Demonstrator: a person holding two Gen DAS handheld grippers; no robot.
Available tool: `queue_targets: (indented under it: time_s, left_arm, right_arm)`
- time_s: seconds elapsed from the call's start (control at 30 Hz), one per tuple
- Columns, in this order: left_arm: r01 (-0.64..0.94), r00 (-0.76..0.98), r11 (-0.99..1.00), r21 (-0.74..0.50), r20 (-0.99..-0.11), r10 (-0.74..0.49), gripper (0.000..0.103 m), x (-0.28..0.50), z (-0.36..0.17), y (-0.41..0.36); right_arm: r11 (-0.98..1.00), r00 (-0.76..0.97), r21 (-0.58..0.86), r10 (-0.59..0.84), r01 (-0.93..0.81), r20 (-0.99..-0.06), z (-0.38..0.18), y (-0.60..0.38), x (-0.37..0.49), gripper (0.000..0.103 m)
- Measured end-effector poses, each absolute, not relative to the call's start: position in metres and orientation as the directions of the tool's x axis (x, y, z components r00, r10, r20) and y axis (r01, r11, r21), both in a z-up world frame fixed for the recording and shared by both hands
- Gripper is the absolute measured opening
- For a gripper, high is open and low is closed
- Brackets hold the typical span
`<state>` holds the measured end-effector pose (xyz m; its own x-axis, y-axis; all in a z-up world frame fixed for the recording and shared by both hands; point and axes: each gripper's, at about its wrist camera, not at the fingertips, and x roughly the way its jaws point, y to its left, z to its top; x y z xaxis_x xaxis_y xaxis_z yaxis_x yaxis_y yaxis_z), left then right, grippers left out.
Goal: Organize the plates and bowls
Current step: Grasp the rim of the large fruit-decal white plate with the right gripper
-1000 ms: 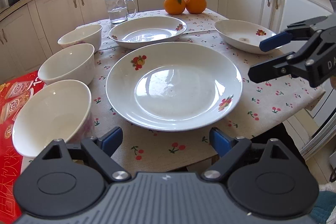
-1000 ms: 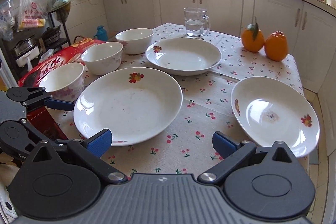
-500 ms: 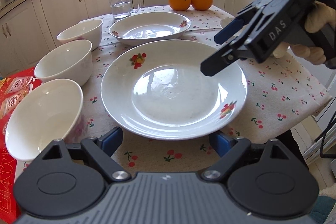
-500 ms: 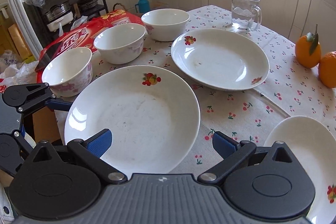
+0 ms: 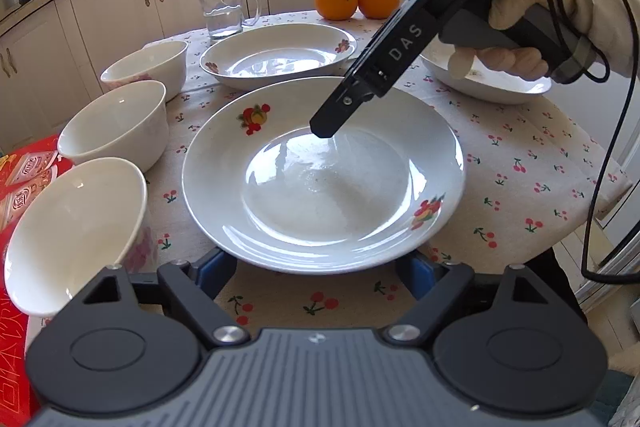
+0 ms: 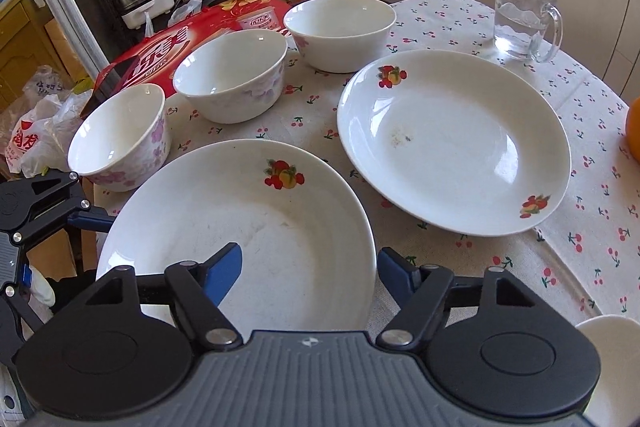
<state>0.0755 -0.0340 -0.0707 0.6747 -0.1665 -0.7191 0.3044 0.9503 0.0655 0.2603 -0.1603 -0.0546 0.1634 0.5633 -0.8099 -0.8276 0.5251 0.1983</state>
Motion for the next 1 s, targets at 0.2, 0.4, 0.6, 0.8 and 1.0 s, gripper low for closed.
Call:
queue_targets:
  time_s: [0.2, 0.4, 0.6, 0.8, 1.0]
  left_arm:
    - [0.308, 0.673, 0.949, 0.062, -0.719, -0.172, 0.086, 0.077, -0.071, -0.033]
    - [0.311, 0.672, 0.949, 0.06, -0.719, -0.175, 0.086, 0.078, -0.071, -0.033]
    - [0.318, 0.671, 0.946, 0.061, -0.72, -0.179, 0.085, 0.078, -0.07, -0.033]
    - [0.334, 0.664, 0.941, 0.058, -0.722, -0.191, 0.085, 0.079, -0.07, -0.033]
    - [0.357, 0.659, 0.932, 0.057, -0.723, -0.208, 0.085, 0.081, -0.068, -0.034]
  right_arm:
    - [0.505, 0.12, 0.232, 0.57, -0.832, -0.813, -0.059, -0.154, 0.271, 0.073]
    - [0.485, 0.085, 0.262, 0.582, -0.834, -0.809, -0.062, -0.15, 0.275, 0.073]
    - [0.491, 0.091, 0.259, 0.58, -0.832, -0.81, -0.062, -0.15, 0.274, 0.074]
    - [0.505, 0.104, 0.25, 0.572, -0.826, -0.813, -0.062, -0.151, 0.27, 0.075]
    - [0.527, 0.119, 0.246, 0.564, -0.813, -0.817, -0.06, -0.157, 0.266, 0.075]
